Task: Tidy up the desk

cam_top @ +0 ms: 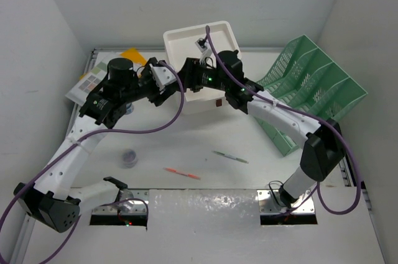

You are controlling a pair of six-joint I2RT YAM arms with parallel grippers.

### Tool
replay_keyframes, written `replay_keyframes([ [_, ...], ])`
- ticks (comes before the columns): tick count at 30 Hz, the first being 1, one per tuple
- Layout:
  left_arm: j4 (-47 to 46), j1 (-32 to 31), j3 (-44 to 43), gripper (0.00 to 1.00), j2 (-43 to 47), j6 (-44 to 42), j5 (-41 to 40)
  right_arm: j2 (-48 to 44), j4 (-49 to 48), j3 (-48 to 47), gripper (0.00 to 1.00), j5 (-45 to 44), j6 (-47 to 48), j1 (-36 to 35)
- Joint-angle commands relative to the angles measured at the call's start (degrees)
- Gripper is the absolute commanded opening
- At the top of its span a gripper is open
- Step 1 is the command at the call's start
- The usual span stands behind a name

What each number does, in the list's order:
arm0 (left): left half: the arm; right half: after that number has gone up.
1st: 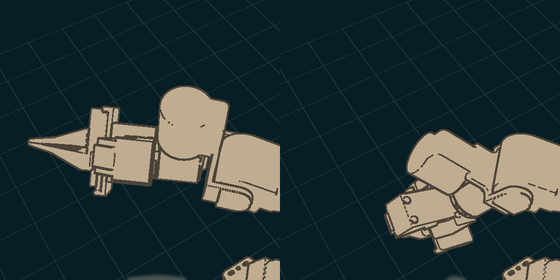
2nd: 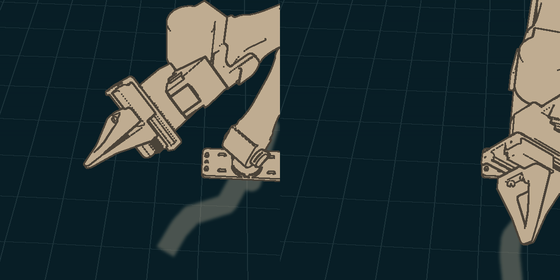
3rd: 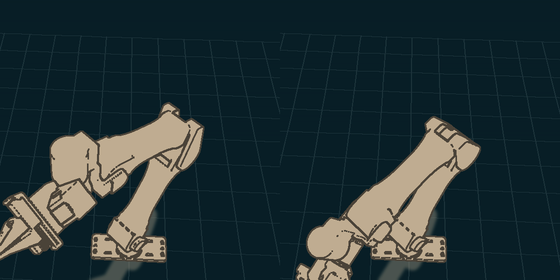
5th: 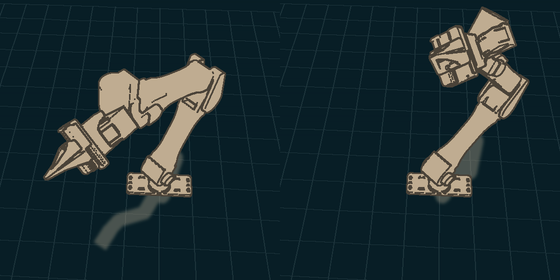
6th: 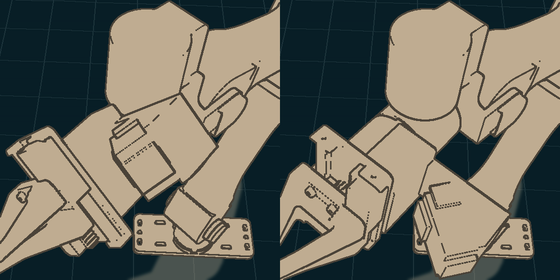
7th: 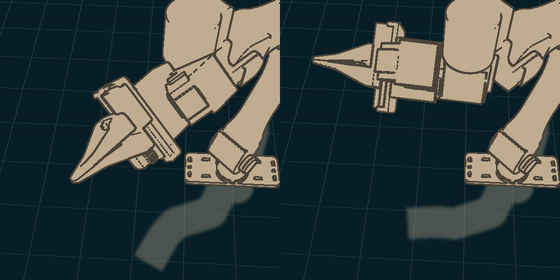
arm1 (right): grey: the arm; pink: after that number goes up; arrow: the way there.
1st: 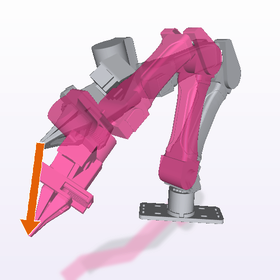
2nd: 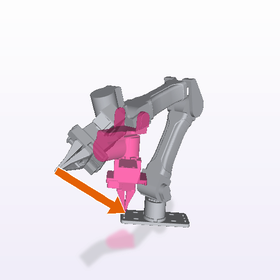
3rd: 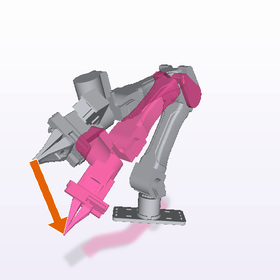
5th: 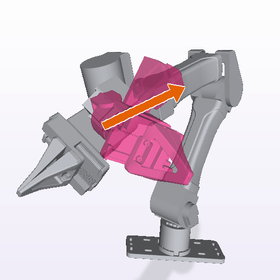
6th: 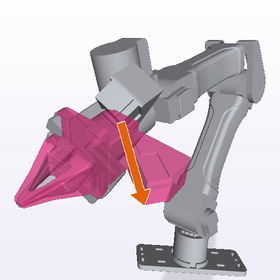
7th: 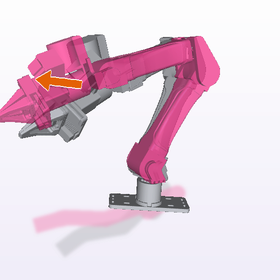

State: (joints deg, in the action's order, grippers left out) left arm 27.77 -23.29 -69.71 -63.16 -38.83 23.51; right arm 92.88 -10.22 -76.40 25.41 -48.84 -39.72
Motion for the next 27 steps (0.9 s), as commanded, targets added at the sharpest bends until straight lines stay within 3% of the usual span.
replay_keyframes([
  [1, -6.94, -0.62, -0.51, 0.0, 1.63, -0.2, 2.95, 0.37, -6.48, -0.33, 0.62, 2.72, -2.49, -0.27],
  [2, -7.11, -0.62, -0.34, 0.0, 1.46, -0.02, 3.12, 0.2, -6.48, -0.24, 0.43, 2.63, -2.4, -0.18],
  [4, -7.46, -0.62, -0.25, 0.0, 1.37, 0.59, 2.43, -0.5, -5.87, -0.06, 0.23, 1.76, -1.27, -0.18],
  [5, -7.55, -0.62, -0.34, 0.01, 1.28, 1.21, 2.07, -0.86, -3.86, -0.06, 0.06, 1.14, -0.39, -0.18],
  [6, -7.38, -0.62, -0.42, 0.09, 1.37, 1.21, 1.72, -1.21, -2.28, -0.24, 0.0, 0.53, 2.49, -0.18],
  [7, -6.68, -0.62, -0.69, 0.49, 1.46, 1.3, 1.2, -2.34, -0.09, -1.2, 0.0, -1.83, 4.7, -0.26],
  [8, -6.15, -0.62, -0.95, 0.78, 1.63, 1.39, 1.02, -3.14, 5.24, -1.73, 0.0, -3.59, 7.42, -0.27],
  [9, -5.54, -0.62, -1.3, 0.98, 1.81, 1.39, 0.84, -4.1, 7.73, -2.08, 0.0, -5.61, 12.66, -0.18],
  [14, 0.61, -0.62, -4.81, 1.0, 4.35, 3.93, -1.88, -10.7, 23.29, -5.07, 0.0, -23.36, 28.76, 1.05],
  [19, 7.73, -0.62, -7.63, 1.0, 6.11, 6.57, -5.3, -11.41, 31.56, -6.74, 0.0, -36.98, 35.99, 4.04],
  [25, 12.13, 0.96, -4.83, 1.0, 3.66, 8.94, -22.61, -8.68, 35.27, -6.48, 0.01, -42.11, 37.85, 5.8],
  [27, 12.66, 5.6, -3.07, 1.0, 1.73, 9.73, -22.98, -7.9, 34.65, -6.04, 0.12, -40.53, 37.33, 6.59],
])
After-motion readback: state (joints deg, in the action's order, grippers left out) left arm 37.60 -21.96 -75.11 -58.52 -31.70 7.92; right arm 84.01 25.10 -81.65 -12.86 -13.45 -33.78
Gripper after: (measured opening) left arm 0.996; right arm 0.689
